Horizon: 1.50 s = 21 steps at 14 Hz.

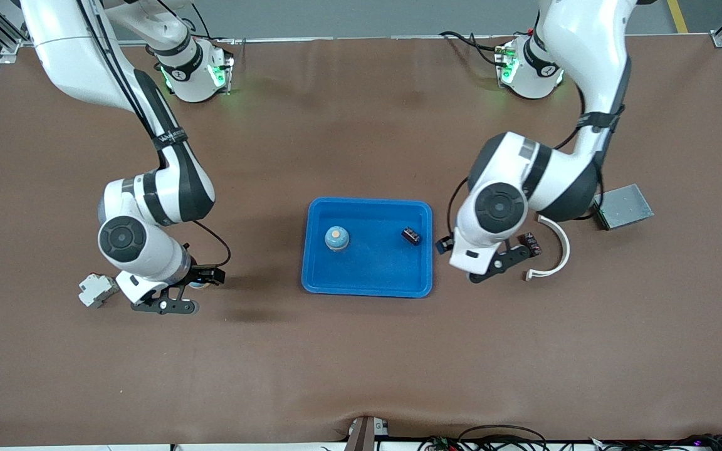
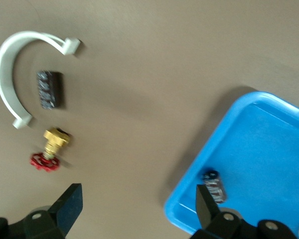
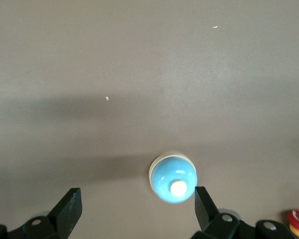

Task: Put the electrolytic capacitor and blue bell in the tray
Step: 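Grasp the second blue bell with the right gripper while the left grasps a capacitor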

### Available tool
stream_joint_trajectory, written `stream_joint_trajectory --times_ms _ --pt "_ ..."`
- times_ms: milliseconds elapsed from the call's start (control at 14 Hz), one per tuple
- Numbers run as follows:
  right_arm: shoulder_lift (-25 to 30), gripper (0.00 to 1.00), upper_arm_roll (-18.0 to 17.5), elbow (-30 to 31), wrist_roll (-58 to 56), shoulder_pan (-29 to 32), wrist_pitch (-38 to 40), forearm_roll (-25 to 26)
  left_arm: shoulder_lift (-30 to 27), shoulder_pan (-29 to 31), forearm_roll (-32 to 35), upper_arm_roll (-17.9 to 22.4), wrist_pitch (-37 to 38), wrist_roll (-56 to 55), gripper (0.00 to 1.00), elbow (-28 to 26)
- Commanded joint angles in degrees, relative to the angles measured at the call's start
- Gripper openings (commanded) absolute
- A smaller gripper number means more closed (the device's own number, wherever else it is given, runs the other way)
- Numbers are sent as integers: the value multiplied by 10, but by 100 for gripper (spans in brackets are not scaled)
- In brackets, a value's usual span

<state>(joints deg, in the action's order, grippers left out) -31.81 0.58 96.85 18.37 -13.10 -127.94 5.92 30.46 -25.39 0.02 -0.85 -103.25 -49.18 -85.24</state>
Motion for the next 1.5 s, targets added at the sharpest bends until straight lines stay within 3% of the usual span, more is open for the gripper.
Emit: stream_joint_trajectory --times_ms 0,427,855,1211,1425 --pt "33 100 -11 75 -39 32 -60 13 -61 36 12 -3 0 91 100 -61" --pt "28 100 -12 152 -75 70 -186 13 -137 133 12 -6 -19 296 100 -142" --pt "25 100 -14 181 -73 72 -228 8 -185 179 13 -5 -200 376 100 -295" --pt "16 100 -15 192 -70 72 -245 5 -151 185 6 -6 -251 359 100 -309" --pt "14 100 -16 193 -69 72 -254 5 -116 179 5 -6 -269 293 100 -302"
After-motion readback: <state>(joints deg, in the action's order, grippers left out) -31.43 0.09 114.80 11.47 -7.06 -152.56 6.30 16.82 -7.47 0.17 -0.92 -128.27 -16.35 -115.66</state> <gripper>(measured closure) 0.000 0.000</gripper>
